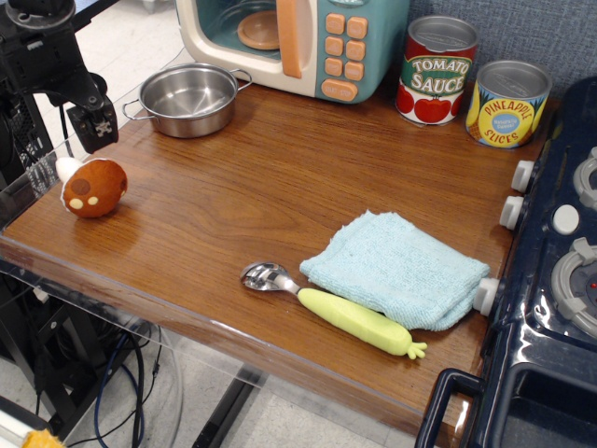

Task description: Move the mushroom to the edge of the table in front of the silver pan.

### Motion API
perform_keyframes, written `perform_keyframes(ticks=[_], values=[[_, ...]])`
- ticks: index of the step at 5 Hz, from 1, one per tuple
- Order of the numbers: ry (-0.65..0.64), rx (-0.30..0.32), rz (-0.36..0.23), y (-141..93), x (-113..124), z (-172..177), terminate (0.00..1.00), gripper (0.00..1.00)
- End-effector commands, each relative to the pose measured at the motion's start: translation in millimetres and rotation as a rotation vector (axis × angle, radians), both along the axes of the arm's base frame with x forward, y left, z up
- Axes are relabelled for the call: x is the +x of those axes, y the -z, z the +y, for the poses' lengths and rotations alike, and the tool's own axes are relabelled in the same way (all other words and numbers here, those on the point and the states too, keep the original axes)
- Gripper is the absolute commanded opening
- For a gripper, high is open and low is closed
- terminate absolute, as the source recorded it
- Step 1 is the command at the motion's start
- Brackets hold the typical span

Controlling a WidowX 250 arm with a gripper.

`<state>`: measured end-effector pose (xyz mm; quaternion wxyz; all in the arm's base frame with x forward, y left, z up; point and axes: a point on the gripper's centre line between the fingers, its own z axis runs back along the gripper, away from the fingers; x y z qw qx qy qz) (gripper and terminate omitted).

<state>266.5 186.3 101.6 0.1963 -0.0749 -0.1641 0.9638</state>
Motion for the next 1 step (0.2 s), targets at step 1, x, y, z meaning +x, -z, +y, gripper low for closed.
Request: perform_keyframes(ticks=[1], values=[[0.000,0.022,-0.033,-15.6,-6.4,-6.7,1.00,1.00]])
